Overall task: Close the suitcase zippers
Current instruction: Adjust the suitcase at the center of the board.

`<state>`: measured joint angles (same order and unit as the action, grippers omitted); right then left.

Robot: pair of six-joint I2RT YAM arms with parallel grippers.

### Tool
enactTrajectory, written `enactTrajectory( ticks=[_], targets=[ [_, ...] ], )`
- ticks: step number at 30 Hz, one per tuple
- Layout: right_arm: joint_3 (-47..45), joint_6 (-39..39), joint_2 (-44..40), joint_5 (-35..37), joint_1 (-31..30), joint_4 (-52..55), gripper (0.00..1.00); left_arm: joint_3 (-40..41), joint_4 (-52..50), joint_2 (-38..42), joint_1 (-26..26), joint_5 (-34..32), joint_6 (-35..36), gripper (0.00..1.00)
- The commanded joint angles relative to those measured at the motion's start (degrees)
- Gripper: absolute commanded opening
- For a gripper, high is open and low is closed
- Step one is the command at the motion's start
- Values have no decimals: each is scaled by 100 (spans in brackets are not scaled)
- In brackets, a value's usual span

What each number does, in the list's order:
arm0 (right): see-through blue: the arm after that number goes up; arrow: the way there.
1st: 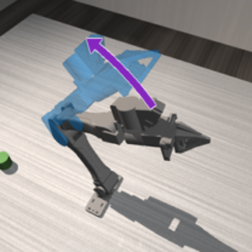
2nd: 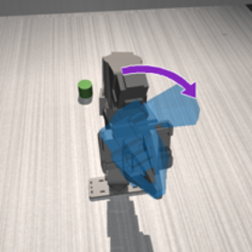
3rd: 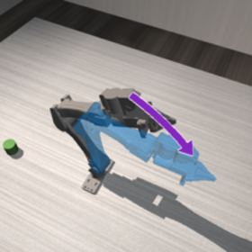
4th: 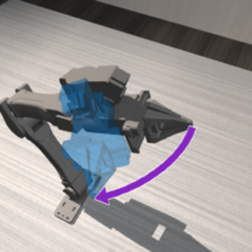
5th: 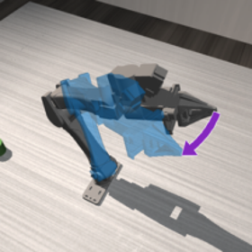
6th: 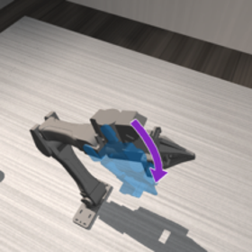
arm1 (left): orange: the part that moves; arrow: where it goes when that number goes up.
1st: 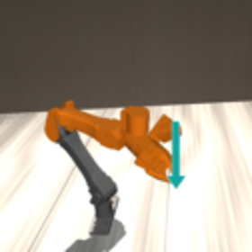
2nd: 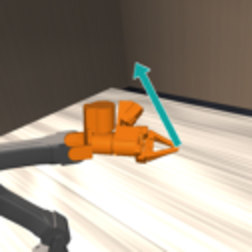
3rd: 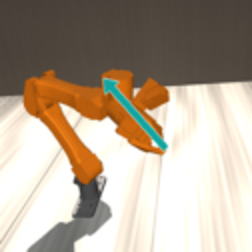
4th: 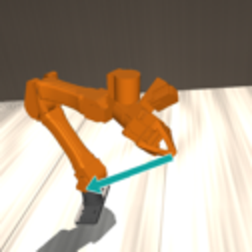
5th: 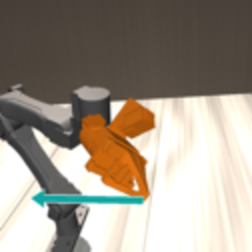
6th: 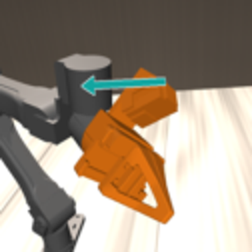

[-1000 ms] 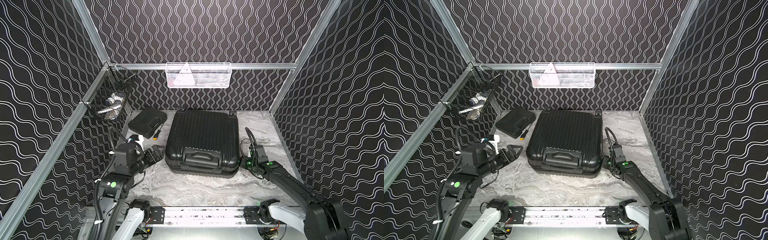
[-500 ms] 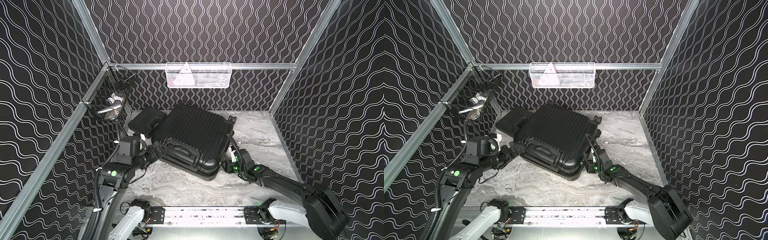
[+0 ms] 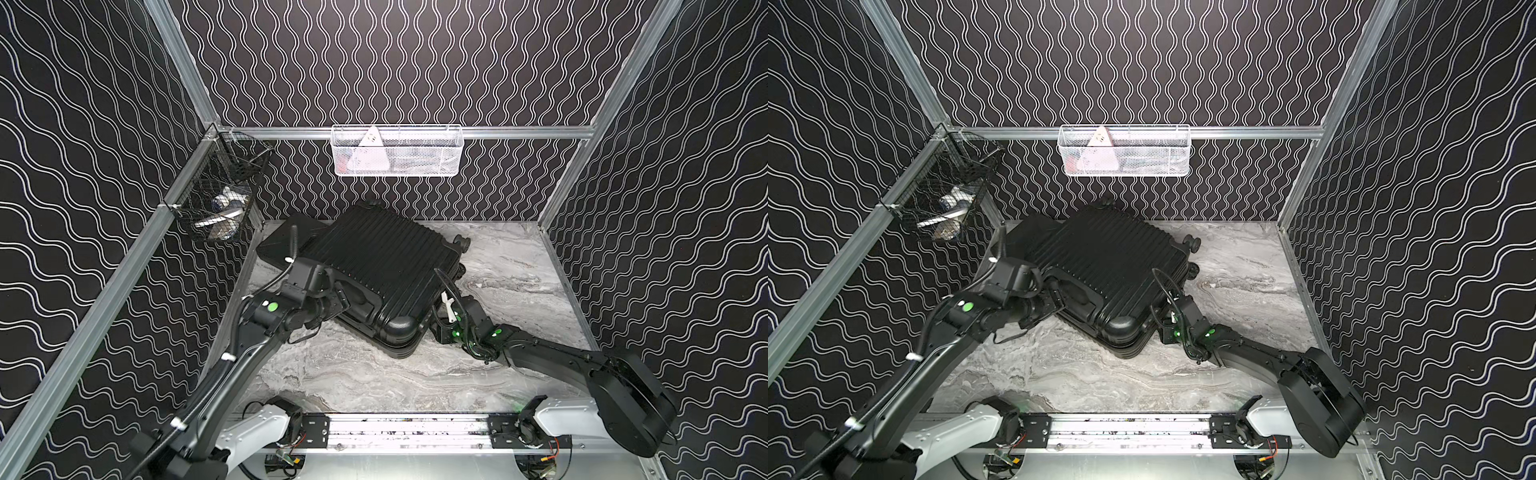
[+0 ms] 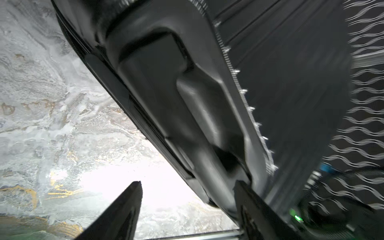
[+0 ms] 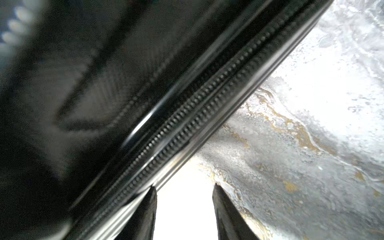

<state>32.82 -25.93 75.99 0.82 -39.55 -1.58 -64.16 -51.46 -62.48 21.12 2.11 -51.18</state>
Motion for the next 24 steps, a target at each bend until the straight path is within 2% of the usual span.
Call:
enactTrajectory(
  ticks=[1, 8, 14, 18, 22, 24],
  targets=[
    [67, 7, -63, 5, -26, -488, 46, -122, 80, -309, 119, -484, -140, 72],
    [50, 86, -334, 233, -26, -270, 47, -103, 344, -745, 212, -661, -93, 71],
    [-47, 45, -845, 990, -13, 115, 51, 4, 396, -1119, 217, -760, -98, 66],
    [-118, 83, -1247, 1645, 95, 441, 58, 1, 372, -1226, 218, -926, 93, 44],
    [-109, 111, -1603, 1678, 531, 902, 59, -162, 177, -1380, 217, -1430, 556, 20],
    [-133, 122, -1798, 1581, 789, 1084, 59, -365, -16, -1506, 213, -1844, 784, 15]
  ],
)
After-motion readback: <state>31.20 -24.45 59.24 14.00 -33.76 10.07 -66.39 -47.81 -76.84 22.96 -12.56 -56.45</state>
